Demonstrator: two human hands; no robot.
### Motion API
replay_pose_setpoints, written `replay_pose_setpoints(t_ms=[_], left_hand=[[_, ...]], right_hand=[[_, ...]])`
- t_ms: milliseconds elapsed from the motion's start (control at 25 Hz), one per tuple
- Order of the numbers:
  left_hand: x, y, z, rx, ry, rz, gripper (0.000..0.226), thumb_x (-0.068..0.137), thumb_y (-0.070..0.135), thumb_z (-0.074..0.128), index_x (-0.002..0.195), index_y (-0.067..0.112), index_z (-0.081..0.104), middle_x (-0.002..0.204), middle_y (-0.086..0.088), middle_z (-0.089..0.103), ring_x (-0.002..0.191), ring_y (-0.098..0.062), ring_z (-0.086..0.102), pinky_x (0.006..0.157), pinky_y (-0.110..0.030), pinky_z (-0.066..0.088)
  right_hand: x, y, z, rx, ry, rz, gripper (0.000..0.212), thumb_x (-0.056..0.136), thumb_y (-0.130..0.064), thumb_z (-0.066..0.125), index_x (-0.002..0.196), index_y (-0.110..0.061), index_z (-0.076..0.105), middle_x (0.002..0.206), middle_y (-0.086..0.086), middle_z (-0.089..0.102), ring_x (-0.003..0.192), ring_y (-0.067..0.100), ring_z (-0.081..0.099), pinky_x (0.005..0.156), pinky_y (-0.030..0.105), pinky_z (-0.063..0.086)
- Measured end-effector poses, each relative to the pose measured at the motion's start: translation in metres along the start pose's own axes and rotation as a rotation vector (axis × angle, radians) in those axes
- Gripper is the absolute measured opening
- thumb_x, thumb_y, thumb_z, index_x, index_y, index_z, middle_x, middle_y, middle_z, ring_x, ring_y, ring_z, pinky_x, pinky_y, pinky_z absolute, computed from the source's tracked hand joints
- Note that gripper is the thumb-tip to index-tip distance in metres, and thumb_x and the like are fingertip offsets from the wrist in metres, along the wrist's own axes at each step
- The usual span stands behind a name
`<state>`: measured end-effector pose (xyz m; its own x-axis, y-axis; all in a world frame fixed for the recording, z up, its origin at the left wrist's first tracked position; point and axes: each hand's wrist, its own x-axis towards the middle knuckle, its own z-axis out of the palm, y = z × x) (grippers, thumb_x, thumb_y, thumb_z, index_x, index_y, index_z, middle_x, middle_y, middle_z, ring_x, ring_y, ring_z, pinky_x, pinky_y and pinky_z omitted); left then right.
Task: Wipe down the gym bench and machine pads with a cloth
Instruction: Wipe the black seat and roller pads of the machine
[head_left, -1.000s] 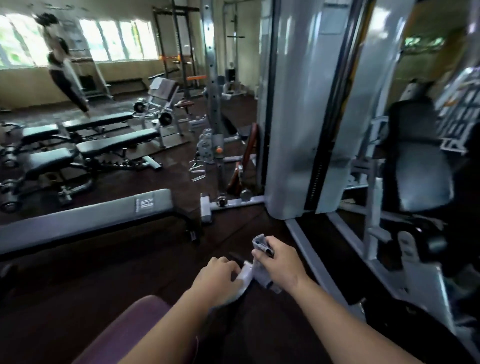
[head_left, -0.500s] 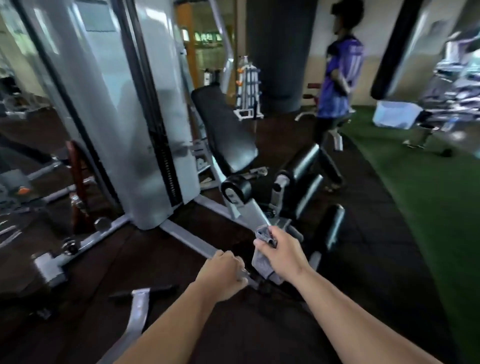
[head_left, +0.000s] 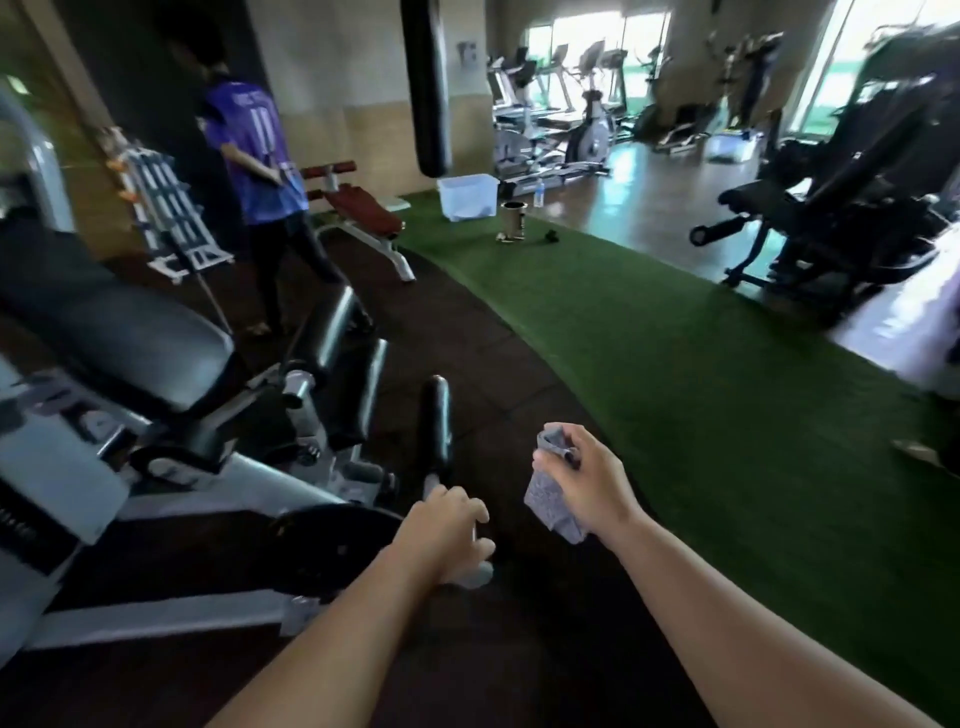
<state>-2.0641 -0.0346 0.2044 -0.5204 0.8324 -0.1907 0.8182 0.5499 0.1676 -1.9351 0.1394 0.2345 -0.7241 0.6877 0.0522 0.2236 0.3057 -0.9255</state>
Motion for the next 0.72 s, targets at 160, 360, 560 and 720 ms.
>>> replay_pose_setpoints(t_ms=[160,360,560,720], left_hand=[[0.093,0.068,-0.003,0.002,-0.054,0.122,0.045,0.095,0.053,0.058,0.135,0.033,0.058,0.134,0.004,0.052,0.132,-0.021,0.040,0.105,-0.043,0.041],[0.221,0.130,-0.016,0.047,-0.087,0.203,0.045,0.096,0.053,0.057,0.137,0.033,0.057,0.135,0.004,0.051,0.132,-0.020,0.041,0.105,-0.041,0.041],[0.338,0.155,-0.046,0.028,-0.078,0.177,0.045,0.097,0.049,0.055,0.139,0.031,0.055,0.137,0.003,0.050,0.131,-0.021,0.040,0.104,-0.040,0.040],[0.435,0.137,-0.060,0.023,-0.065,0.162,0.046,0.097,0.049,0.057,0.139,0.030,0.055,0.137,0.001,0.050,0.130,-0.023,0.041,0.103,-0.041,0.041]], right_hand=[[0.042,0.040,-0.078,0.019,0.120,0.059,0.026,0.089,-0.044,0.073,0.113,-0.047,0.066,0.103,-0.017,0.073,0.097,0.003,0.069,0.088,0.041,0.059],[0.134,0.083,-0.166,0.003,0.173,0.089,0.017,0.093,-0.039,0.073,0.108,-0.045,0.066,0.102,-0.013,0.072,0.095,0.007,0.070,0.087,0.045,0.061],[0.251,0.100,-0.222,0.011,0.160,0.105,0.017,0.089,-0.044,0.072,0.104,-0.048,0.066,0.103,-0.011,0.074,0.097,0.009,0.072,0.090,0.048,0.059],[0.363,0.103,-0.222,0.065,0.133,0.119,0.019,0.087,-0.042,0.074,0.103,-0.050,0.067,0.103,-0.008,0.075,0.096,0.012,0.074,0.088,0.051,0.061]])
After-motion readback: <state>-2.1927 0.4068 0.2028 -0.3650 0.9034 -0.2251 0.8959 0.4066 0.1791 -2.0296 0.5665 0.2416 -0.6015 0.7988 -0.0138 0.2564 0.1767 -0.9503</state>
